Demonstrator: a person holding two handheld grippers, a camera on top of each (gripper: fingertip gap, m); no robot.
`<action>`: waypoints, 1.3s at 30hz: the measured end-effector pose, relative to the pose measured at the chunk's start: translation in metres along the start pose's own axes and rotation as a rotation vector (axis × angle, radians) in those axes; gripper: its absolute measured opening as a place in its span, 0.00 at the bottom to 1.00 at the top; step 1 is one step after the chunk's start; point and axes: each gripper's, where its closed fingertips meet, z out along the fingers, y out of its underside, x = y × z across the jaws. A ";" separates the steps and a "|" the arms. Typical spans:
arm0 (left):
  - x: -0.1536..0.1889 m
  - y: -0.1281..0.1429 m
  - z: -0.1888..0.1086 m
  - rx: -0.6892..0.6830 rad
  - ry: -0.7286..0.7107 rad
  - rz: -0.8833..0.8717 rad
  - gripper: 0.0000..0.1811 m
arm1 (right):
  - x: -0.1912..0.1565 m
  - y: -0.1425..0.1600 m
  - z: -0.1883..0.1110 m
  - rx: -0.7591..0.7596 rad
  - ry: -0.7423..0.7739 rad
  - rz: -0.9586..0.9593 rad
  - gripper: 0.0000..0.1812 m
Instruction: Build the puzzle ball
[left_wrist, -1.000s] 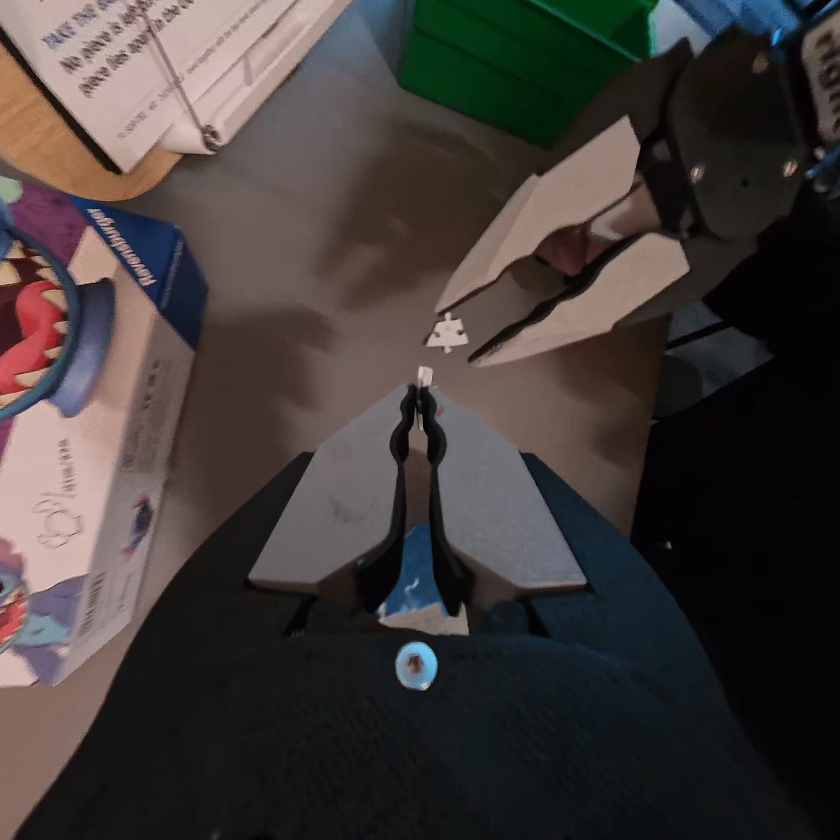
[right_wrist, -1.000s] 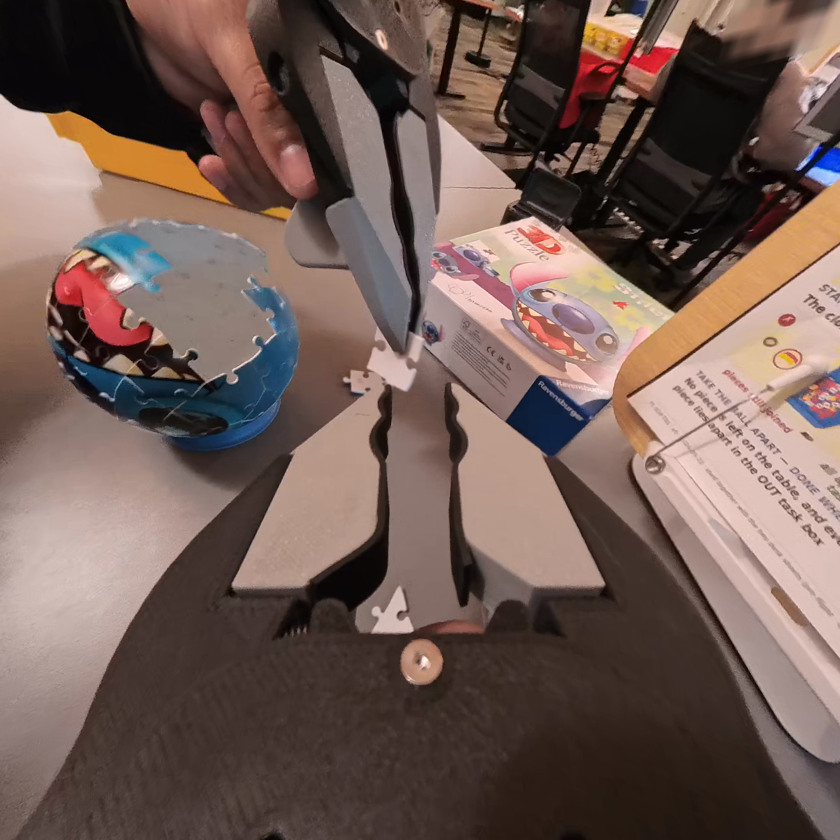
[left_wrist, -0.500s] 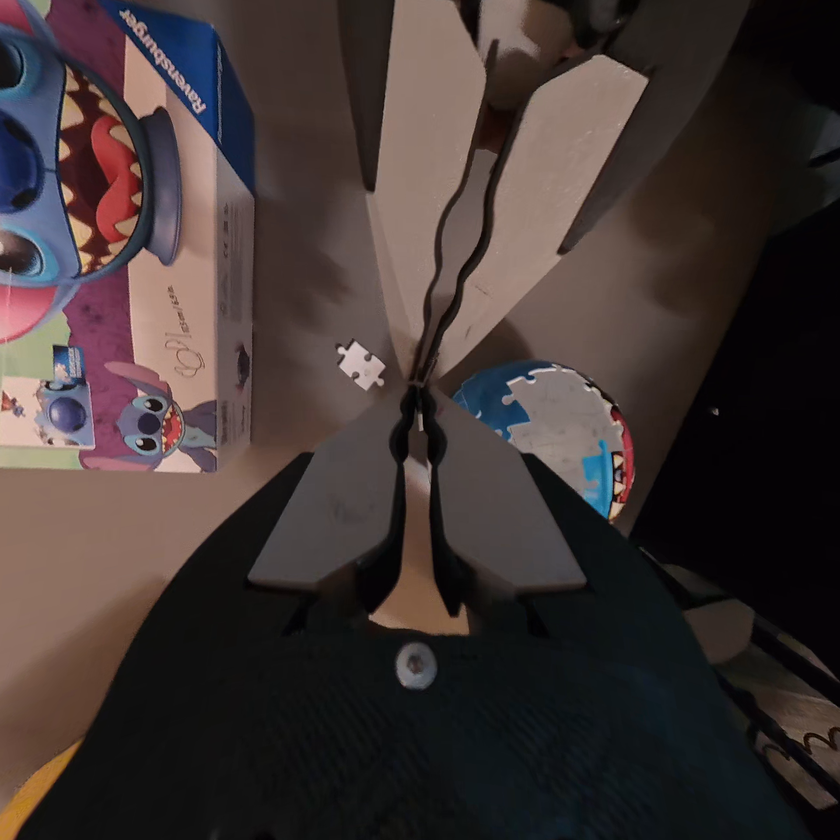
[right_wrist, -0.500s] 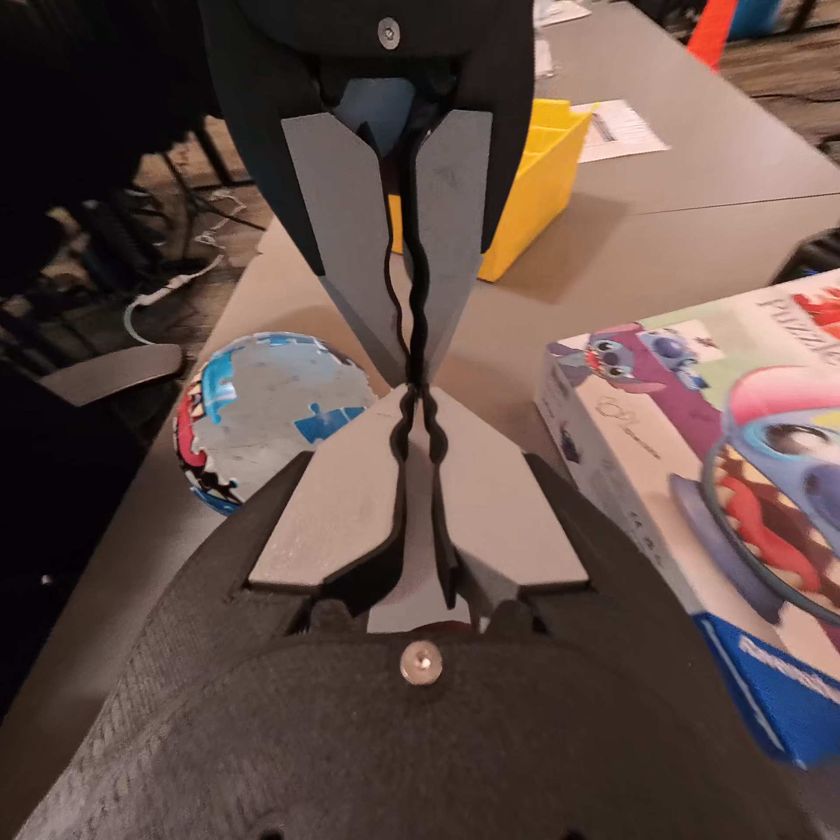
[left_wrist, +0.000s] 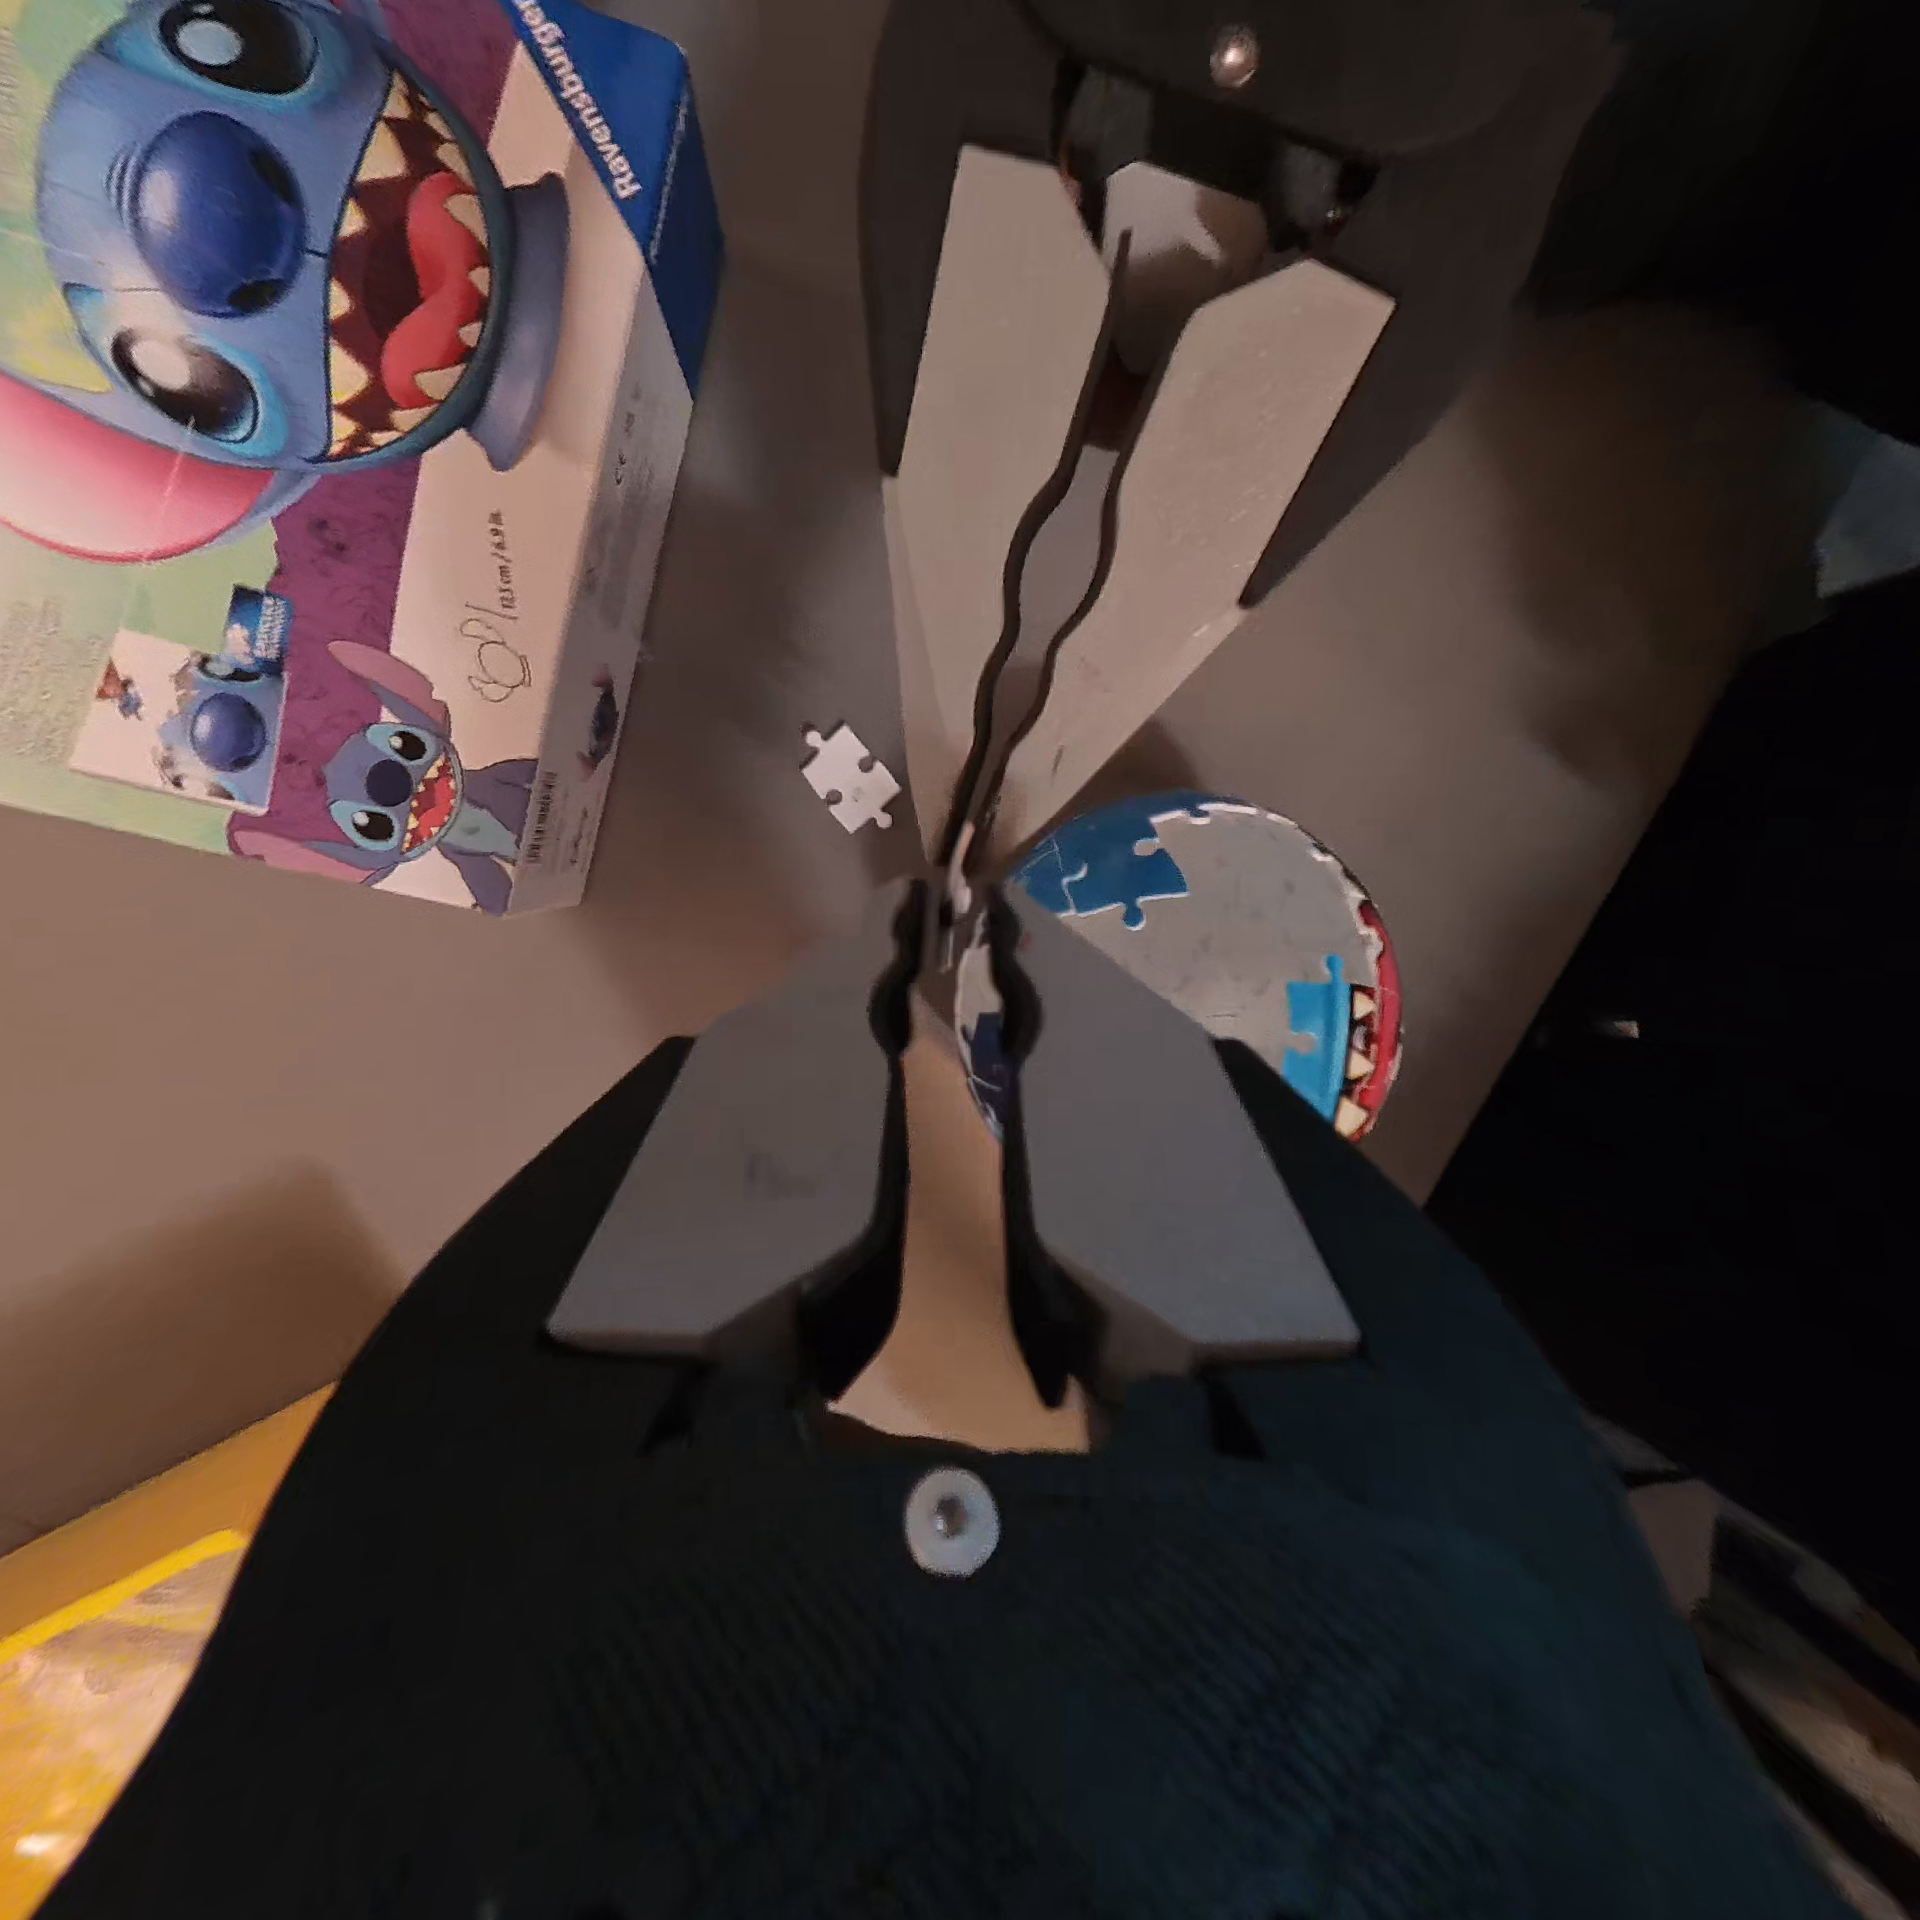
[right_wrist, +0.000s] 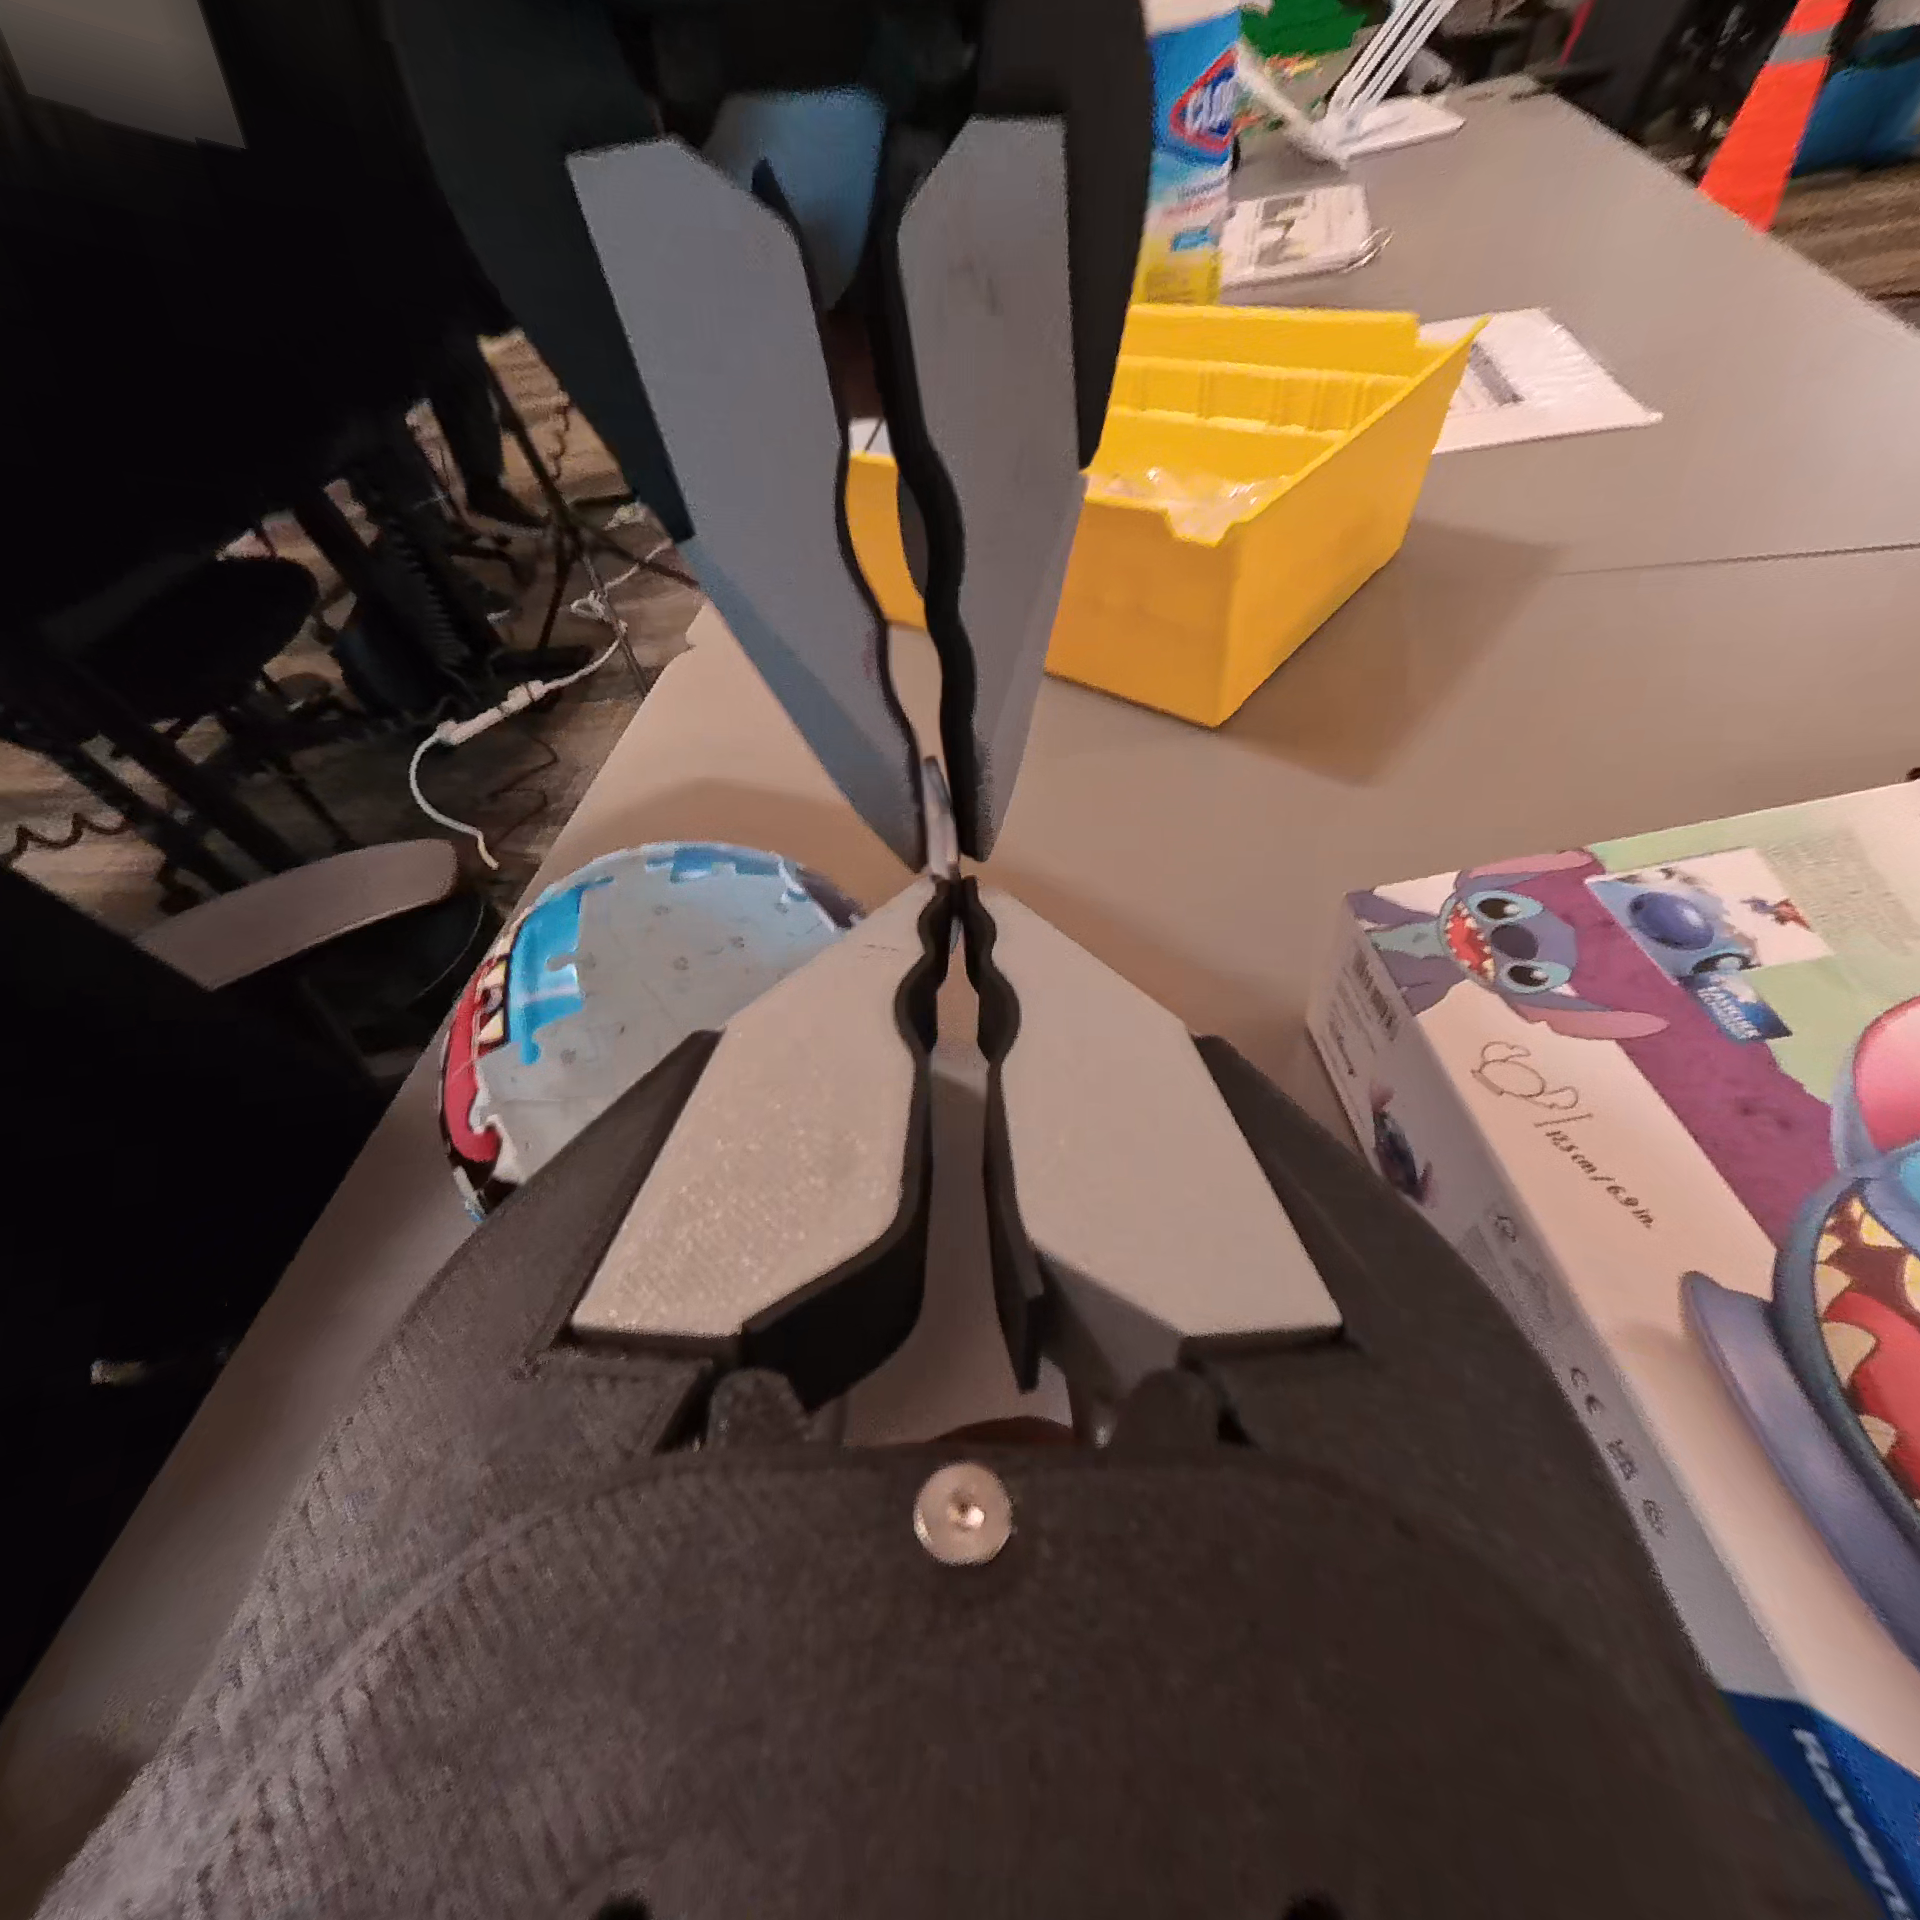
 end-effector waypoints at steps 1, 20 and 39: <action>0.000 0.003 -0.001 0.012 0.008 -0.029 0.13 | 0.000 -0.005 -0.001 0.028 -0.007 0.010 0.00; 0.009 0.029 -0.005 0.096 -0.058 -0.053 0.00 | -0.010 0.005 0.002 -0.020 -0.070 -0.010 0.00; 0.008 0.039 0.007 -0.018 -0.046 -0.056 0.00 | -0.013 0.010 0.011 -0.137 -0.030 -0.077 0.00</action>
